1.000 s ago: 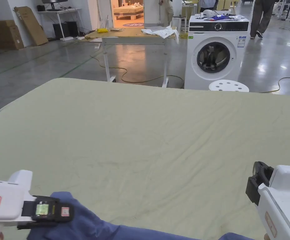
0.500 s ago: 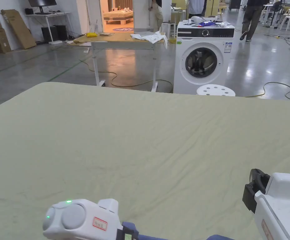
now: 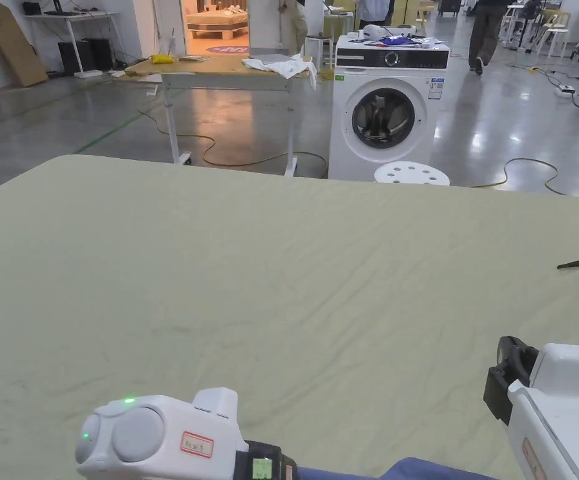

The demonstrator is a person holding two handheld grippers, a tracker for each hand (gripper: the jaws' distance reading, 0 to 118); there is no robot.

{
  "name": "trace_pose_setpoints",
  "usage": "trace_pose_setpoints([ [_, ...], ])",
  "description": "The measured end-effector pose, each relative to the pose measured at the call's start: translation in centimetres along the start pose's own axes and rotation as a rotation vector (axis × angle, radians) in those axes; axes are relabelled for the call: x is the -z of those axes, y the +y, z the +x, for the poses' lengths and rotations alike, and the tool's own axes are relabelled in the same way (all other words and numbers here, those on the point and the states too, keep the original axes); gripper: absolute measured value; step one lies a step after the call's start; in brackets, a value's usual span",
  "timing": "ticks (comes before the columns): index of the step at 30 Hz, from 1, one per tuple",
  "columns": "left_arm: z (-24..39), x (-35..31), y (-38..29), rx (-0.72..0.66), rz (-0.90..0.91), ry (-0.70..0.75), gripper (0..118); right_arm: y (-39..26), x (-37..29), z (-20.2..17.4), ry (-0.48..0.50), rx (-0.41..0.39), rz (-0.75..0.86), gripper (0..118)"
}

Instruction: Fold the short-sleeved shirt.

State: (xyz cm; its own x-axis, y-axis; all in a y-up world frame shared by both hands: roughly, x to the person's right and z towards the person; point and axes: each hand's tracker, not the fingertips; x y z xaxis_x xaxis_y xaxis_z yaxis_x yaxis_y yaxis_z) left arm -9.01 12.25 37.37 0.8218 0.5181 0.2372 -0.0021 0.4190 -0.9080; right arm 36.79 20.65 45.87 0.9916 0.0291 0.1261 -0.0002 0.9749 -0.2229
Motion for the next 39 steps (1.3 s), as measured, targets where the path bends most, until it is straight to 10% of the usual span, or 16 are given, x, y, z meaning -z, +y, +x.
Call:
trace_pose_setpoints([
  [8, -1.4, -2.8, -0.4, 0.001, 0.058, 0.111, 8, -0.2, -0.3, 0.1, 0.001, 0.000, -0.004, 1],
  [33, -1.3, 3.2, -3.8, 0.114, -0.051, -0.140, 7, -0.9, -0.2, -0.6, 0.019, 0.013, 0.014, 1],
  [39, -7.6, -3.4, -3.7, -0.010, 0.110, -0.134, 51, -0.4, -0.2, -0.6, 0.022, 0.004, 0.022, 1],
])
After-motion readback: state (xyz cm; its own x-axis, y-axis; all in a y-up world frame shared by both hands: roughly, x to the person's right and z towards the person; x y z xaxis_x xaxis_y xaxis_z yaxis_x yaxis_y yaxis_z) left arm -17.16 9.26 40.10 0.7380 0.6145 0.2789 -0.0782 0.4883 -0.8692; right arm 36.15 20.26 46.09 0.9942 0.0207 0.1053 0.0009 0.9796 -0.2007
